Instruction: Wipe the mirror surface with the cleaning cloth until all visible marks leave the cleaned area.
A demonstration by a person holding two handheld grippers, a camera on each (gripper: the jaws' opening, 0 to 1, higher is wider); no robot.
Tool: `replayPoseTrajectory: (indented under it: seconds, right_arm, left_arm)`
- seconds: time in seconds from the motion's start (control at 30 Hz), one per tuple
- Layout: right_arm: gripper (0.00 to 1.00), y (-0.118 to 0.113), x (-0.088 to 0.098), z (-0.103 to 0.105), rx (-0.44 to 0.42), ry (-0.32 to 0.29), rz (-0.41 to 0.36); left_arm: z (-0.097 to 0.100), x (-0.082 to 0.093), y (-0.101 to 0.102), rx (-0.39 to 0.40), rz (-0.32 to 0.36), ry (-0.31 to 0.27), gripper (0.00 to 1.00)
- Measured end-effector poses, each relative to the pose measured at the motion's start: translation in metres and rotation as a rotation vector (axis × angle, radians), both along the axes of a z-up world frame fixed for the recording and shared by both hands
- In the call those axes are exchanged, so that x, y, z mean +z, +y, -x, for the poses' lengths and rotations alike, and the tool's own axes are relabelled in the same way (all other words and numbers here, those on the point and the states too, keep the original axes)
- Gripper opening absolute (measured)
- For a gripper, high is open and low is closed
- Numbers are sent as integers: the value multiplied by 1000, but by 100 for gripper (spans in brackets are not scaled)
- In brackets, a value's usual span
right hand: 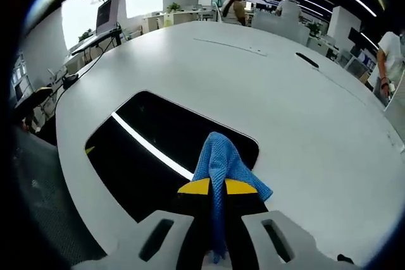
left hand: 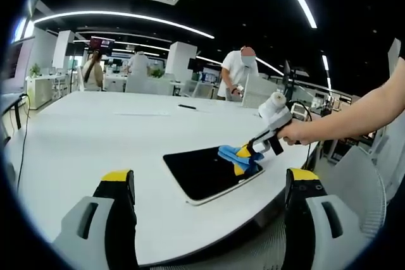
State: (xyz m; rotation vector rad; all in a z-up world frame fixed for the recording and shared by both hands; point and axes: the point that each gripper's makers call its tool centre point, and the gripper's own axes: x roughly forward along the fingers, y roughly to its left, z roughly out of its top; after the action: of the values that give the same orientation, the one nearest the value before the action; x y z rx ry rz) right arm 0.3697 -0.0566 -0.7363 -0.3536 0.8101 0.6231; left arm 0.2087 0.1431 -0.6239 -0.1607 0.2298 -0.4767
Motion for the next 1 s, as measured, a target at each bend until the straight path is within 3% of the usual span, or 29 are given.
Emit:
replayPoseTrajectory:
  seconds: [0.43, 1.0]
  right_arm:
    - [1, -1, -1, 1, -32, 20, -38]
    - [1, 2, -1, 16, -29, -7, -13]
  left_arm:
    - [0, 0, -1, -5, 0, 2, 98]
    - [0, -1, 0, -1, -7, 6, 98]
